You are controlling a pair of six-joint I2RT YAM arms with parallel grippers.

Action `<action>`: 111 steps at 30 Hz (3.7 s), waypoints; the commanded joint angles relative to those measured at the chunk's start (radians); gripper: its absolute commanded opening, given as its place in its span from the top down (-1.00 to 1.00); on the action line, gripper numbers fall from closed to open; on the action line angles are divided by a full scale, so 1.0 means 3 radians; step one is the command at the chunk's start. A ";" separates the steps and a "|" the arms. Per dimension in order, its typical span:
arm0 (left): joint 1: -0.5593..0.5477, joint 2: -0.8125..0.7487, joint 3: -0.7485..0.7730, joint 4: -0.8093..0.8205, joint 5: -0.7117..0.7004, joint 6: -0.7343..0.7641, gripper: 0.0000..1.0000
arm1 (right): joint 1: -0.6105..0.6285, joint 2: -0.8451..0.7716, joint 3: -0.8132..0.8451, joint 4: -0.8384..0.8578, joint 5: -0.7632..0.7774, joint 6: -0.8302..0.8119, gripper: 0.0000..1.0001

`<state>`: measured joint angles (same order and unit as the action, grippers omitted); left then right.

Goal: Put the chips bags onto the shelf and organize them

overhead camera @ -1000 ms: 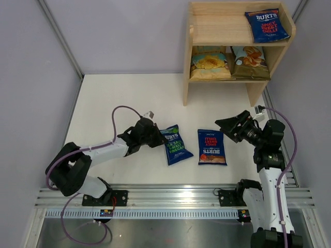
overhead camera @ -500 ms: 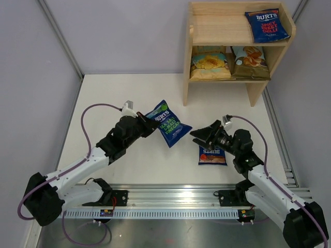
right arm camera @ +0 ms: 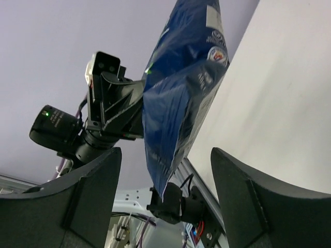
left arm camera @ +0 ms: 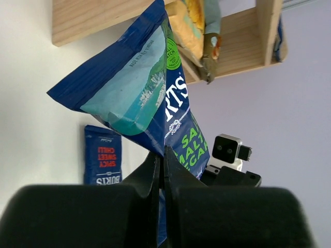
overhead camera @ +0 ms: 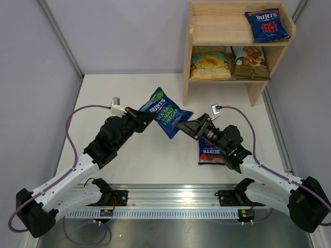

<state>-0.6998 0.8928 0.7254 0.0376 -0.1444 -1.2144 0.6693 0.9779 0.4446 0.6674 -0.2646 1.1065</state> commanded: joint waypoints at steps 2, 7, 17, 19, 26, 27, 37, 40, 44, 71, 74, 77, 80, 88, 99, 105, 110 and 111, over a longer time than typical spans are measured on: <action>0.0006 -0.0184 0.0077 0.0171 -0.0005 -0.0185 1.00 | 0.0090 0.0145 0.0307 0.0353 0.0283 -0.0237 -0.52; 0.0001 -0.0251 0.0037 0.0253 0.0051 -0.0227 1.00 | 0.0152 0.0340 0.0486 0.0327 0.0370 -0.0278 -0.43; -0.0157 -0.0118 0.0128 0.0289 0.0159 -0.0094 1.00 | 0.0188 0.0499 0.0696 0.0286 0.0289 -0.0375 -0.17; -0.0203 -0.0123 0.0139 0.0284 0.0119 -0.0043 1.00 | 0.0182 0.0463 0.0696 0.0205 0.0350 -0.0400 -0.08; -0.0219 -0.0256 0.0154 0.0156 -0.0020 0.0106 0.83 | 0.0182 0.0248 0.0767 -0.0097 0.0478 -0.0564 0.38; -0.0219 -0.0261 0.0164 0.0136 -0.0045 0.0156 0.57 | 0.0188 0.0228 0.0788 -0.0158 0.0478 -0.0605 0.41; -0.0209 -0.0644 0.0159 -0.0467 -0.0679 0.0591 -0.50 | -0.0047 -0.0120 0.1298 -0.0971 0.0468 -0.0952 0.52; -0.0203 -0.0772 0.0154 -0.0703 -0.0873 0.0770 -0.67 | -0.0303 -0.0232 0.1569 -0.1324 0.0412 -0.1004 0.51; -0.0178 -0.0767 0.0241 -0.1070 -0.0920 0.1046 -0.89 | -0.0763 -0.0207 0.2071 -0.1738 0.0223 -0.1080 0.47; -0.0178 -0.1150 0.1049 -0.2667 -0.0869 0.3286 -0.98 | -0.2205 0.2405 0.6029 -0.3452 0.0518 -0.0590 0.47; -0.0178 -0.1232 0.0845 -0.2529 -0.0848 0.3276 -0.98 | -0.2205 0.2656 0.6249 -0.3544 0.0605 -0.0503 0.47; -0.0178 -0.1228 0.0722 -0.2447 -0.0792 0.3256 -0.98 | -0.2205 0.2860 0.6448 -0.3625 0.0723 -0.0467 0.47; -0.0178 -0.1207 0.0686 -0.2411 -0.0741 0.3245 -0.98 | -0.2205 0.3009 0.6597 -0.3717 0.0861 -0.0426 0.46; -0.0178 -0.1197 0.0635 -0.2390 -0.0761 0.3215 -0.98 | -0.2068 0.3020 0.6556 -0.3892 0.1653 -0.0396 0.45; -0.0178 -0.1232 0.0594 -0.2416 -0.0807 0.3169 -0.98 | -0.1797 0.2984 0.6296 -0.3984 0.2180 -0.0196 0.37; -0.0173 -0.1263 0.0584 -0.2426 -0.0833 0.3158 -0.98 | -0.1776 0.2815 0.5984 -0.3984 0.2349 -0.0022 0.34; -0.0173 -0.1273 0.0584 -0.2421 -0.0848 0.3158 -0.98 | -0.1750 0.2825 0.5983 -0.4050 0.2523 0.0050 0.49; -0.0173 -0.1273 0.0584 -0.2421 -0.0858 0.3158 -0.98 | -0.1745 0.2830 0.5983 -0.4045 0.2559 0.0050 0.49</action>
<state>-0.7551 0.5201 0.9054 -0.7307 -0.3794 -0.2626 0.1360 1.8656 2.2440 -0.5209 0.3977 1.0992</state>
